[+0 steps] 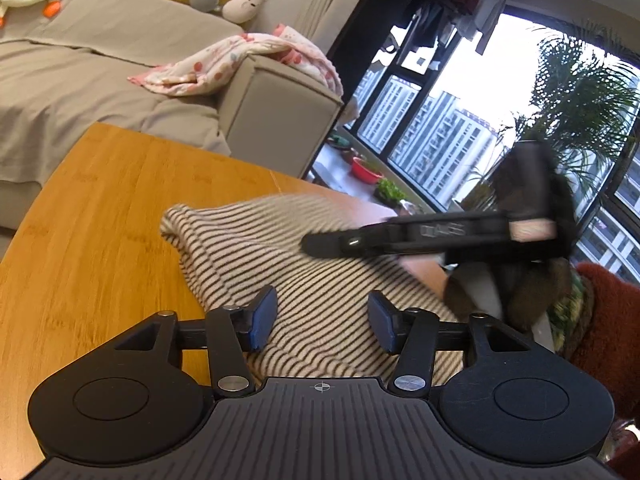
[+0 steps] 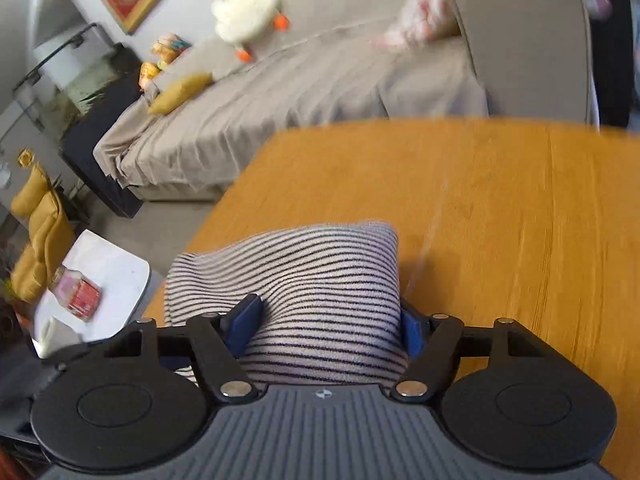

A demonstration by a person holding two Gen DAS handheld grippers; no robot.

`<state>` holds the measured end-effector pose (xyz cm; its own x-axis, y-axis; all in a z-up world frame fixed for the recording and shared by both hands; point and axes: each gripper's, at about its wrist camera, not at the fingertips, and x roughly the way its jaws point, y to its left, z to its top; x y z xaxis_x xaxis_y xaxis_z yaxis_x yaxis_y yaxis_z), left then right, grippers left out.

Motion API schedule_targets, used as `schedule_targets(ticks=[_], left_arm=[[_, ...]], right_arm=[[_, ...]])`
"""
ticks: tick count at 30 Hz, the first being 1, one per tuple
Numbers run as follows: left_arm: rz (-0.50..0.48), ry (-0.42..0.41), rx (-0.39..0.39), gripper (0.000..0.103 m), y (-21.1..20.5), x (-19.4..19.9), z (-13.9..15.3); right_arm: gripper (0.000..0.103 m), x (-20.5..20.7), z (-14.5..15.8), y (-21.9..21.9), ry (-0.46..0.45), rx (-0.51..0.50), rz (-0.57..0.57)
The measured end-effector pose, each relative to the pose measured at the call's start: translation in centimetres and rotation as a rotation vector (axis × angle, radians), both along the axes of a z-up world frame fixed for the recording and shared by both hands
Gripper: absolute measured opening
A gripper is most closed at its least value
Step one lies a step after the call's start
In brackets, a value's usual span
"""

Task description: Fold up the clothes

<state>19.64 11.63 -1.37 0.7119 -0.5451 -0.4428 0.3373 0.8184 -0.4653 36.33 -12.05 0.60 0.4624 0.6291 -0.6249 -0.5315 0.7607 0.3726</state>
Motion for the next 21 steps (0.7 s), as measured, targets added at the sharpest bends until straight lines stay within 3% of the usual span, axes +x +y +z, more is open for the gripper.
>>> schedule_targets(ticks=[3, 6, 8, 9, 10, 12, 14, 17, 21], left_arm=[[-0.011, -0.009, -0.005, 0.062, -0.4, 0.1, -0.1], [-0.009, -0.025, 0.010, 0.057, -1.5, 0.6, 0.1], [0.026, -0.042, 0.075, 0.057, -2.7, 0.2, 1.0], [0.053, -0.061, 0.106, 0.062, -3.1, -0.6, 1.6], [0.080, -0.081, 0.137, 0.075, -3.5, -1.5, 2.2], [0.152, -0.118, 0.187, 0.090, -3.8, -3.3, 2.9], [0.193, -0.091, 0.181, 0.090, -3.7, -4.3, 2.9], [0.143, -0.017, 0.116, 0.088, -3.6, -4.4, 1.6], [0.104, 0.025, 0.058, 0.068, -3.6, -3.7, 0.6]], right_arm=[[0.059, -3.5, 1.8, -0.3, -0.201, -0.005, 0.072], [0.062, -2.8, -0.9, -1.1, -0.155, -0.120, -0.047], [0.068, -2.1, -2.0, -2.4, -0.109, -0.049, -0.093], [0.068, -2.1, -1.9, -2.7, -0.097, -0.026, -0.106], [0.068, -2.2, -1.8, -2.8, -0.097, -0.015, -0.115], [0.068, -3.2, -1.6, -2.7, -0.144, -0.030, -0.121], [0.070, -3.9, -1.2, -3.2, -0.155, -0.011, -0.134], [0.076, -4.9, -0.9, -4.9, -0.148, 0.038, -0.171], [0.078, -6.1, -1.6, -6.2, -0.092, 0.095, -0.206]])
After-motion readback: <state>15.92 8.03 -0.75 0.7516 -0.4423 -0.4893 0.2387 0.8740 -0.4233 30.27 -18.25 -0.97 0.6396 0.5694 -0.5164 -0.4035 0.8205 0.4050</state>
